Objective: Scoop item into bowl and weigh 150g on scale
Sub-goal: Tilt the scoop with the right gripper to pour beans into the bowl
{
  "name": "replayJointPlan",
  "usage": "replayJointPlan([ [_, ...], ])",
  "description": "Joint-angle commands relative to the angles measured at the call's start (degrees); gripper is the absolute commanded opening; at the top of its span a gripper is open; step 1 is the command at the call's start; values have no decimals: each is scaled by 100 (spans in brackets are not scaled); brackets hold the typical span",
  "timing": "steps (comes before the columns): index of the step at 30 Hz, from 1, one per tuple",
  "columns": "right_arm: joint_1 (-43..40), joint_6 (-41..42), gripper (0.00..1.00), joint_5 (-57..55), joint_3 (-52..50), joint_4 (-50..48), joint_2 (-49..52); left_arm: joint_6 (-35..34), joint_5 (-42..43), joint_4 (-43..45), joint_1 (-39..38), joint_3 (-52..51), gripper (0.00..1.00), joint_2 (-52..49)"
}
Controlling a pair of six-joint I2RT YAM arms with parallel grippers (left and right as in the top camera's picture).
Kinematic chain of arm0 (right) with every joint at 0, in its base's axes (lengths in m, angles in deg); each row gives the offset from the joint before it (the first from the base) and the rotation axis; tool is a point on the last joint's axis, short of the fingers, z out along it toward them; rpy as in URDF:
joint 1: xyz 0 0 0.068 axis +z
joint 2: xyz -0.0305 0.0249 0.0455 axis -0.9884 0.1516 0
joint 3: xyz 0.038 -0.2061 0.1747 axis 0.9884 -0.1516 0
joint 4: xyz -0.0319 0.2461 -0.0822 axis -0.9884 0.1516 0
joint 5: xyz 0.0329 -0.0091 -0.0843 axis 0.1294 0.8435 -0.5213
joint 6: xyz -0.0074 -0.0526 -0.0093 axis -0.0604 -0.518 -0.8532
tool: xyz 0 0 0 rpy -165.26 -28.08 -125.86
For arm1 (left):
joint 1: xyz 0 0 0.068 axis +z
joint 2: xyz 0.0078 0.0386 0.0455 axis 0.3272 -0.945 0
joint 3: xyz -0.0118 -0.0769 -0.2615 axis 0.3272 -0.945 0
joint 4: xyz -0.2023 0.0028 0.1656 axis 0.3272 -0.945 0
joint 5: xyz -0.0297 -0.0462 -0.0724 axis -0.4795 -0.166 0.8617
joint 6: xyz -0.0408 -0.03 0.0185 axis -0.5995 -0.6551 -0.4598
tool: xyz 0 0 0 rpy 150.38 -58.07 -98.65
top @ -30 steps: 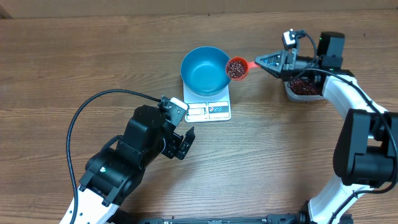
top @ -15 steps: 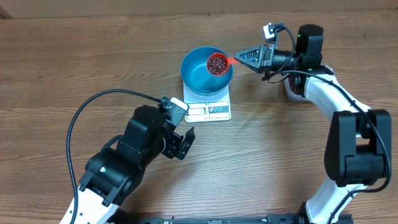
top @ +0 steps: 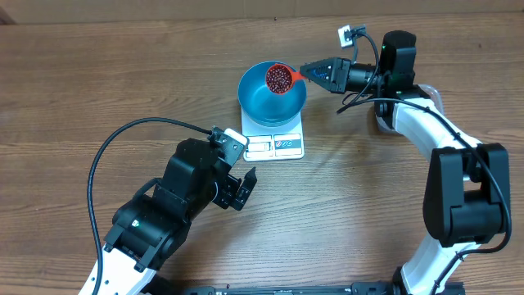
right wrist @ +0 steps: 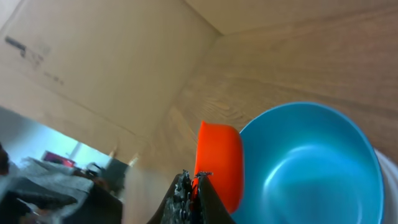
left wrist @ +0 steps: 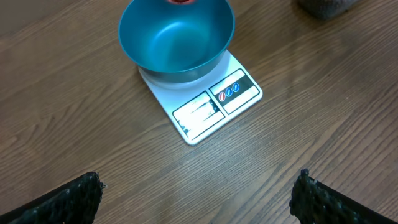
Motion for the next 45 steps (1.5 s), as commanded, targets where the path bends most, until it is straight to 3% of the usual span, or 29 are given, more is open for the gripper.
replayJointPlan([
  [1,83,-874,4,-11,4,-50,20,116,-35,20,33,-48,100,17],
  [37,107,-7307,4,94,4,378,20,116,-35,20,33,-48,100,15],
  [45,107,-8115,4,492,4,361,22,116,-33,20,33,-48,100,15],
])
